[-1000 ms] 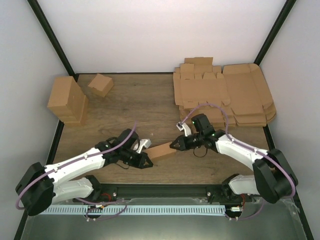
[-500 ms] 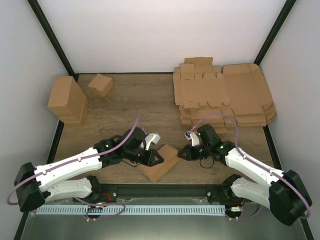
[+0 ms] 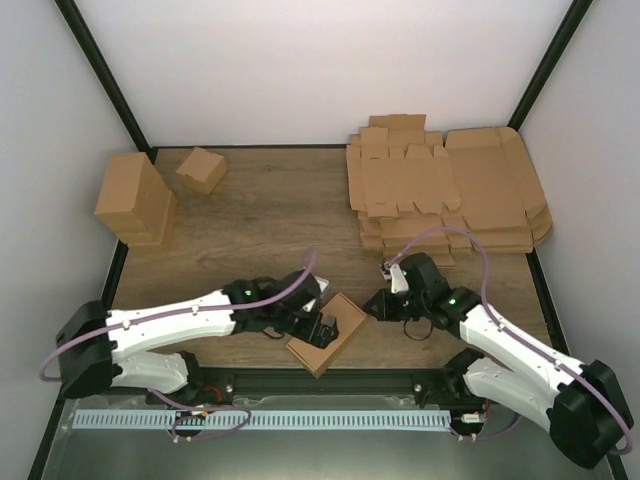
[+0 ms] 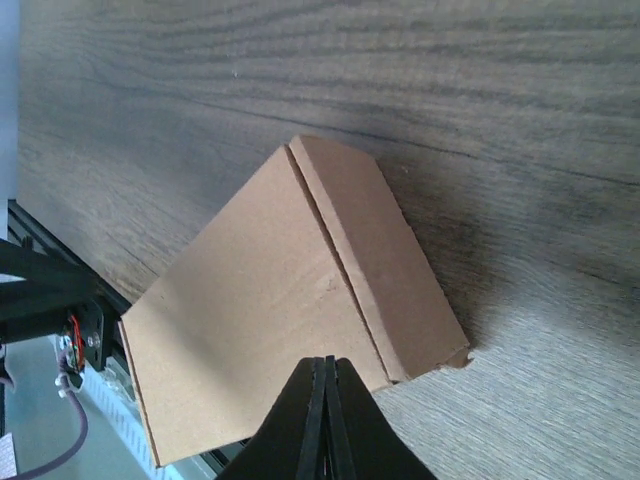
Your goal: Fold the paper box
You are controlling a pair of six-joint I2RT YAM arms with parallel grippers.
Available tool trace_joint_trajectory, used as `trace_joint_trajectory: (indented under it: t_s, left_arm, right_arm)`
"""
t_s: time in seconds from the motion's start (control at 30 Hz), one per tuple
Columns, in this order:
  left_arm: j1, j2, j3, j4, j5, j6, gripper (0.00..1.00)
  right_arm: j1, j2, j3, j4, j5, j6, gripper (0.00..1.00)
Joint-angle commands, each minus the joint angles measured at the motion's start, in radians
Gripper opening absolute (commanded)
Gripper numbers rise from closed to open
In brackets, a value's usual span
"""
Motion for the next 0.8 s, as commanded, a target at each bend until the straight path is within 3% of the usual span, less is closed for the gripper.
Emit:
trace_joint_trajectory:
  t_s: [0.0, 0.1, 0.2, 0.4, 0.47, 0.53, 0.57, 0.6, 0.77]
  left_arm:
    - [-0.077, 0.101, 0.068, -0.061, -0.157, 0.022, 1.0]
    - [-0.099, 0.12, 0.065, -0.086, -0.236, -0.01, 1.0]
    - [-0.099, 0.035, 0.025, -0.069, -0.256, -0.077, 1.0]
    - [-0.095, -0.141, -0.095, 0.004, -0.151, -0.282, 1.0]
    - [-0.096, -0.189, -0.156, 0.031, -0.105, -0.379, 1.0]
    - [-0.096, -0.262, -0.236, 0.084, -0.066, -0.501, 1.0]
    - [-0.096, -0.396, -0.387, 0.241, -0.003, -0.71, 1.0]
    - [-0.096, -0.435, -0.445, 0.304, 0.016, -0.754, 1.0]
    - [-0.097, -0.536, -0.527, 0.32, -0.001, -0.809, 1.0]
  right_arm:
    - [0.008, -0.067, 0.034, -0.002, 0.054, 0.044, 0.03]
    - [0.009, -0.085, 0.028, 0.01, 0.026, 0.047, 0.05]
    - [0.009, -0.043, 0.033, 0.033, -0.063, -0.001, 0.07]
    - [0.007, 0.098, 0.022, 0.236, -0.247, -0.055, 0.17]
    - [-0.006, 0.175, 0.041, 0.26, -0.276, -0.075, 0.16]
    - [-0.042, 0.217, 0.035, 0.313, -0.34, -0.08, 0.16]
    - [-0.115, 0.262, -0.001, 0.39, -0.444, -0.077, 0.16]
    - [-0.132, 0.278, -0.002, 0.401, -0.478, -0.085, 0.16]
    - [-0.173, 0.34, 0.001, 0.404, -0.548, -0.13, 0.12]
